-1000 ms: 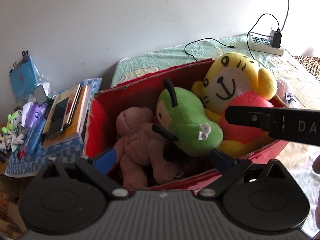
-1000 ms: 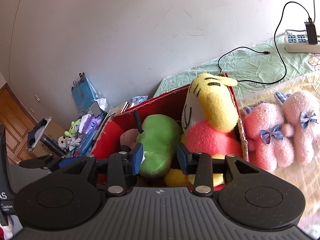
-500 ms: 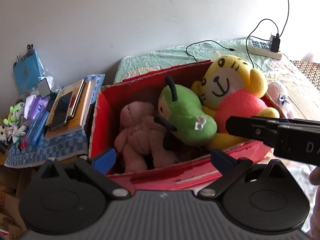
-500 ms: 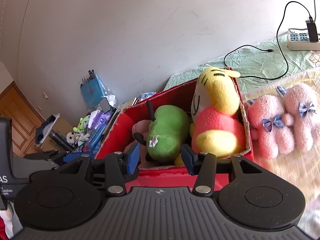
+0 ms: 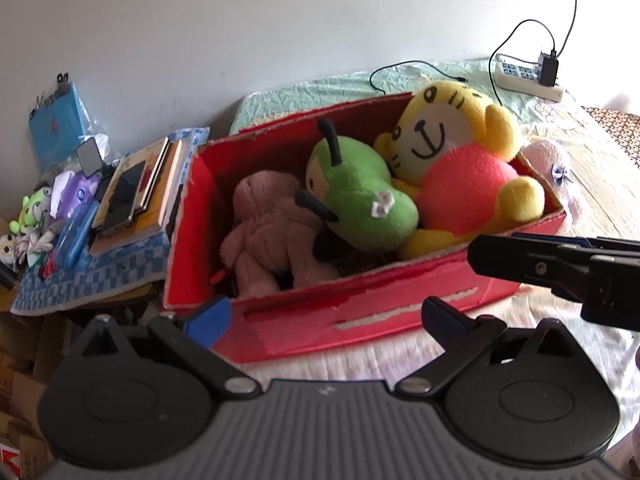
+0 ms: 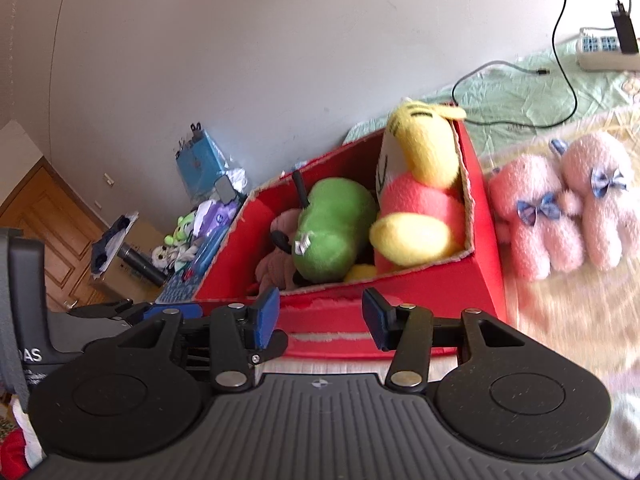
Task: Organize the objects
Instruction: 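Move the right gripper to the white bunny plush beside the box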
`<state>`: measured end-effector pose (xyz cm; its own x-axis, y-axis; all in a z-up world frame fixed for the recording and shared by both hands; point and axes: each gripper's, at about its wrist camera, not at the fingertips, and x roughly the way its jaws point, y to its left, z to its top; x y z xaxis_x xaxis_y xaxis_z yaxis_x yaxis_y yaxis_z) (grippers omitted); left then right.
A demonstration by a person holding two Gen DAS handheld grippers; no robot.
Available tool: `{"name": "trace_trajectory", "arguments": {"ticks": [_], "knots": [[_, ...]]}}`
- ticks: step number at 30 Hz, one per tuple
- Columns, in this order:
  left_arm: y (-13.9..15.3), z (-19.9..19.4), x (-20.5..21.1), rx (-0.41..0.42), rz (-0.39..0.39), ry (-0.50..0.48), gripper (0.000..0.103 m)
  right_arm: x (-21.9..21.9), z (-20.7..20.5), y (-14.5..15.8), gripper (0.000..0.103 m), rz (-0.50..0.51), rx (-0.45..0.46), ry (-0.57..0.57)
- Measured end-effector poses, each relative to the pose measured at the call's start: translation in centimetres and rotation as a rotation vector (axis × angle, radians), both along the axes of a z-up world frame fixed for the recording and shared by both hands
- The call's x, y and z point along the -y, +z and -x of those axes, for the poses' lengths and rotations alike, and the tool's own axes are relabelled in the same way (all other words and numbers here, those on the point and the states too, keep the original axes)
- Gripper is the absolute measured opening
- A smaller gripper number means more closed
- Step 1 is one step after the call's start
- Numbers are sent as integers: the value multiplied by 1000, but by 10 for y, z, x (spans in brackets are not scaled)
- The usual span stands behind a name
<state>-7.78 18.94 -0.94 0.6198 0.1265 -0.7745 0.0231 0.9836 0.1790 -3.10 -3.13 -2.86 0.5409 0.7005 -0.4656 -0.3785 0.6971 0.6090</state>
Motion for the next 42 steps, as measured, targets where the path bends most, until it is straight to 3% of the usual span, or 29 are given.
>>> {"name": "trace_trajectory", "arguments": {"ticks": [11, 26, 42], "knots": [[-27, -3, 32, -106, 6, 102, 101, 28, -5, -13, 51, 75, -77, 57], [-56, -14, 106, -190, -32, 97, 101, 78, -20, -41, 51, 177, -222, 73], [-85, -38, 190, -293, -58, 38, 101, 153, -33, -71, 50, 113, -355, 12]]}}
